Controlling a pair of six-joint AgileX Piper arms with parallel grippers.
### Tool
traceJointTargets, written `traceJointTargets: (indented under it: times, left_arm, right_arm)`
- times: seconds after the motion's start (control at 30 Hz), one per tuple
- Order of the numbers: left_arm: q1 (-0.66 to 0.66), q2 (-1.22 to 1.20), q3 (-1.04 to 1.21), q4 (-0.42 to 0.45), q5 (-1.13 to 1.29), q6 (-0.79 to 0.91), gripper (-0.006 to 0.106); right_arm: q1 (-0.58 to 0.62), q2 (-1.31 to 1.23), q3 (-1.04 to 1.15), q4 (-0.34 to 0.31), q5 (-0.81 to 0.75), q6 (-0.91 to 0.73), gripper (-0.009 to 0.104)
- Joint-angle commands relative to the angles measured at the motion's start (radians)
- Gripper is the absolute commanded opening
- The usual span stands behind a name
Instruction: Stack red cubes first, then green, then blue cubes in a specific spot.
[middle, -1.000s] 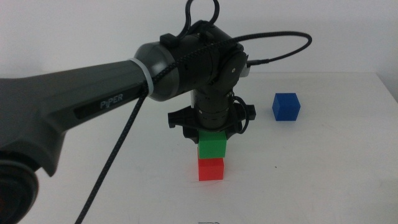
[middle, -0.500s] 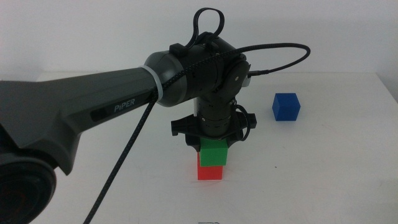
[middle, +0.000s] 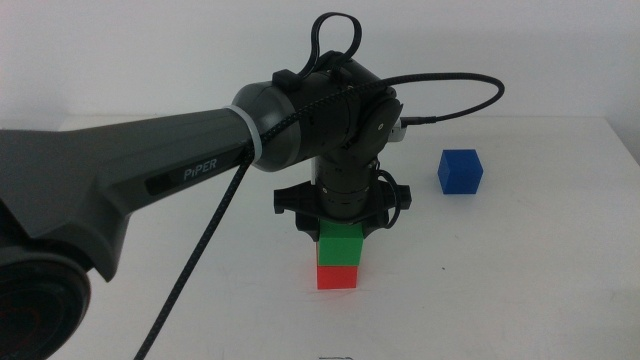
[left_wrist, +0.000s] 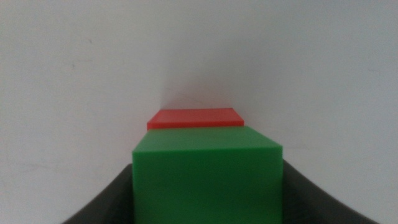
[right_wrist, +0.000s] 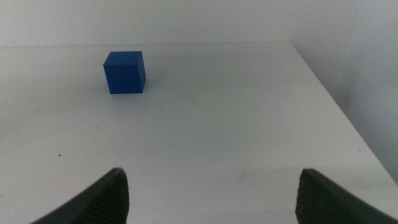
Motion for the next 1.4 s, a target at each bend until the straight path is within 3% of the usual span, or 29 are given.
traceJointTargets:
  times: [0.0, 0.53, 0.67, 0.83, 0.97, 1.1, 1.37]
  left_arm:
    - [-0.002, -0.056, -0.025, 0.025, 0.005, -0.003, 0.020]
    - [-0.002, -0.056, -0.028, 0.031, 0.005, 0.045, 0.083]
    - [-0.002, -0.068, -0.044, 0.025, 0.005, 0.116, 0.094]
    - [0.009, -0.168, -0.093, 0.010, 0.016, 0.390, 0.094]
    - [0.072, -0.302, -0.107, -0.066, 0.042, 0.473, 0.094]
    - [0.147, -0.444, -0.106, -0.089, 0.058, 0.647, 0.094]
    - [0.300, -0.706, -0.040, -0.168, 0.049, 0.759, 0.094]
  right_arm:
    - [-0.005, -0.022, -0.017, -0.012, -0.078, -0.005, 0.087]
    - [-0.005, -0.022, -0.017, -0.012, -0.078, -0.005, 0.087]
    - [-0.005, -0.022, -0.017, -0.012, -0.078, -0.005, 0.087]
    - [-0.005, -0.022, -0.017, -0.012, -0.078, -0.005, 0.087]
    - [-0.005, -0.022, -0.017, -0.012, -0.078, -0.005, 0.087]
    - [-0.005, -0.022, -0.017, -0.012, -0.078, -0.005, 0.087]
    - [-0.005, -0.022, -0.017, -0.012, -0.078, -0.005, 0.087]
